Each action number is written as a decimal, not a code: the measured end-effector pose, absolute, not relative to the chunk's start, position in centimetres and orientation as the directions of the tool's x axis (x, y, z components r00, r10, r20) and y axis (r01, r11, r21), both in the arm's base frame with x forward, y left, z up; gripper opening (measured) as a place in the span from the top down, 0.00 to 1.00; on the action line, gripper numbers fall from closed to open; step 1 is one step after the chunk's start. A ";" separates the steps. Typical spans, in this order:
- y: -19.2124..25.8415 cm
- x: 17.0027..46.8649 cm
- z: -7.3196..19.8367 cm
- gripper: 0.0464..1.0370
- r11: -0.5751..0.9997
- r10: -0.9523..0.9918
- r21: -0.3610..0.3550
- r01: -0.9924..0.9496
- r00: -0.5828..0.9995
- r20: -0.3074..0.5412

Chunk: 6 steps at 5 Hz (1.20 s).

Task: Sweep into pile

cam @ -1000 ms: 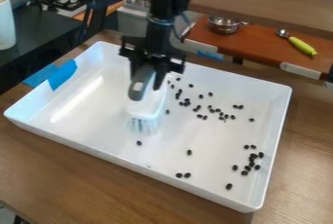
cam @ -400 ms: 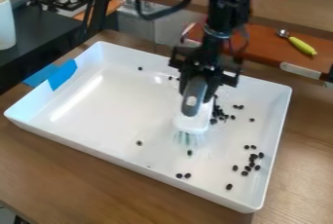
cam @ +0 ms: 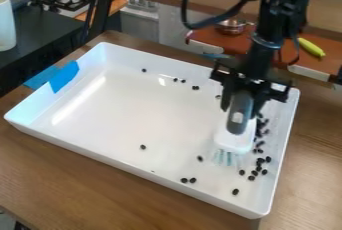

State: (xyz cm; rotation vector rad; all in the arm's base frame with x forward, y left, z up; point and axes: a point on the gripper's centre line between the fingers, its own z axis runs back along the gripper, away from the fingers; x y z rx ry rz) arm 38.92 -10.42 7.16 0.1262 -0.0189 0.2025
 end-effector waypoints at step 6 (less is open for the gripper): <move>4.8 37.0 9.5 0.55 0.970 0.214 0.080 -0.229 0.963 0.162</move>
